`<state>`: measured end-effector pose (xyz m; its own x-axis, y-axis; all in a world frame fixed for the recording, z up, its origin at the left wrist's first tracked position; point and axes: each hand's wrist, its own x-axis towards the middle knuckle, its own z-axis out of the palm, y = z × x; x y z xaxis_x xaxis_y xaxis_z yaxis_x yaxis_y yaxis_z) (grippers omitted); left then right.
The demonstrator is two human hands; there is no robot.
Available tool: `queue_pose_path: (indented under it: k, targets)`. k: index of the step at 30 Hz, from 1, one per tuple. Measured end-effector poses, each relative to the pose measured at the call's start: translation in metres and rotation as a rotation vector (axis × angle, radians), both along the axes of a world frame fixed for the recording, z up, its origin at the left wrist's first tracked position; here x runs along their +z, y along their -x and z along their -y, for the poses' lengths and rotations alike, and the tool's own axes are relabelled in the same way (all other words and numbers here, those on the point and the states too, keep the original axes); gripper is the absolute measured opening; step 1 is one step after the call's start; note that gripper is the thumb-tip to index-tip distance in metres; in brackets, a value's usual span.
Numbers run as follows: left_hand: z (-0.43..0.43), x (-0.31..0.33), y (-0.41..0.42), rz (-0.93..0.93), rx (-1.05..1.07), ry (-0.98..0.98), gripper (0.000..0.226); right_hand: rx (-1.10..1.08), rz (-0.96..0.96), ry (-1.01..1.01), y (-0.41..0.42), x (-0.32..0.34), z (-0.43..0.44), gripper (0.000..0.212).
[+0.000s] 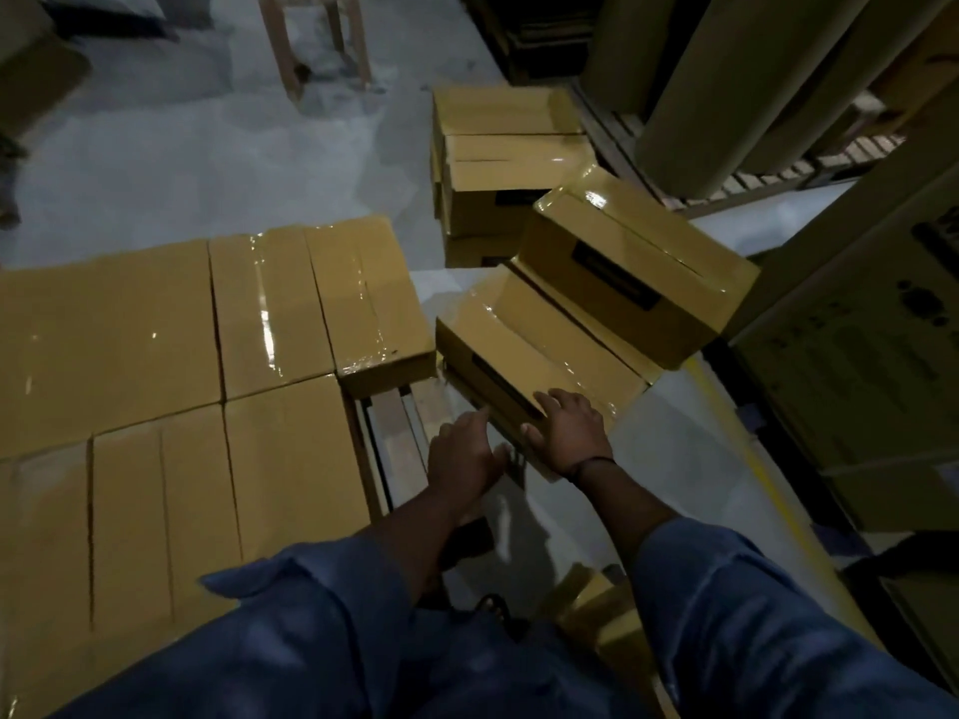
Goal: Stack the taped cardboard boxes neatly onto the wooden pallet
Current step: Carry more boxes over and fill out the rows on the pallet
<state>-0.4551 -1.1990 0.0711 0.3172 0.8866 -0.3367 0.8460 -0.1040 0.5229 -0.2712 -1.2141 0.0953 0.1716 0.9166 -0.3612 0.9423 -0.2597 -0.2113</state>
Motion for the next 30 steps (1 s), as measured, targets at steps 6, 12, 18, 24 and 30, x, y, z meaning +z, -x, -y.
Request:
queue_pose_path:
  k: [6, 12, 18, 24, 30]
  targets:
    - [-0.058, -0.001, -0.024, 0.020, -0.002, 0.007, 0.069, -0.039, 0.009, 0.006, -0.023, 0.001, -0.041, 0.060]
    - [-0.094, -0.014, -0.047, 0.091, 0.042, 0.013, 0.065, -0.013, 0.019, 0.014, -0.055, -0.011, -0.094, 0.058]
    - [-0.124, -0.045, -0.098, 0.095, 0.138, 0.067, 0.053, 0.048, 0.014, 0.037, -0.116, -0.046, -0.162, 0.057]
    - [-0.154, -0.127, -0.188, 0.030, 0.380, 0.223, 0.067, 0.218, 0.027, 0.188, -0.205, -0.125, -0.237, 0.066]
    - [-0.186, -0.199, -0.273, -0.083, 0.553, 0.242, 0.070, 0.535, 0.079, 0.303, -0.275, -0.220, -0.309, 0.063]
